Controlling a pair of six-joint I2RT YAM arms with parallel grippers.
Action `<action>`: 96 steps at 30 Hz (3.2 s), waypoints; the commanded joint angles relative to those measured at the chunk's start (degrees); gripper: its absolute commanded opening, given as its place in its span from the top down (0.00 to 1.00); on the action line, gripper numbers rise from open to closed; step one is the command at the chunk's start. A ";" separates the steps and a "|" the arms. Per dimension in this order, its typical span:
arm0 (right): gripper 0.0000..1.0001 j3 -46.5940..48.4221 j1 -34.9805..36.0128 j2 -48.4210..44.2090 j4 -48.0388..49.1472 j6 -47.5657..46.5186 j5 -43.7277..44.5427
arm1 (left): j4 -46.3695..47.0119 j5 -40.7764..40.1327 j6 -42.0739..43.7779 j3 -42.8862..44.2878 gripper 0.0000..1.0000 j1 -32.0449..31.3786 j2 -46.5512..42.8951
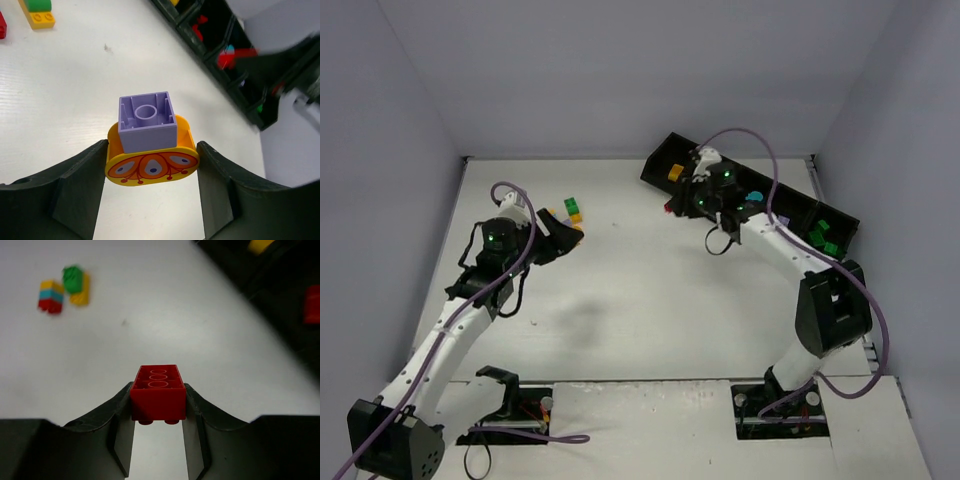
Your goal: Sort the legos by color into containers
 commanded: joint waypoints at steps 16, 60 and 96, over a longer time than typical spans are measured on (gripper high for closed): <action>0.95 35.27 -13.02 29.98 1.28 -8.89 14.30 | -7.23 13.98 34.67 2.75 1.00 -0.20 -7.13; 0.34 10.85 19.23 -2.26 1.37 12.11 -19.28 | -4.42 12.31 64.30 3.11 1.00 -8.81 -1.50; 0.60 13.31 23.81 1.25 -6.63 7.45 -10.84 | -4.24 11.61 63.69 3.99 1.00 -9.96 -0.45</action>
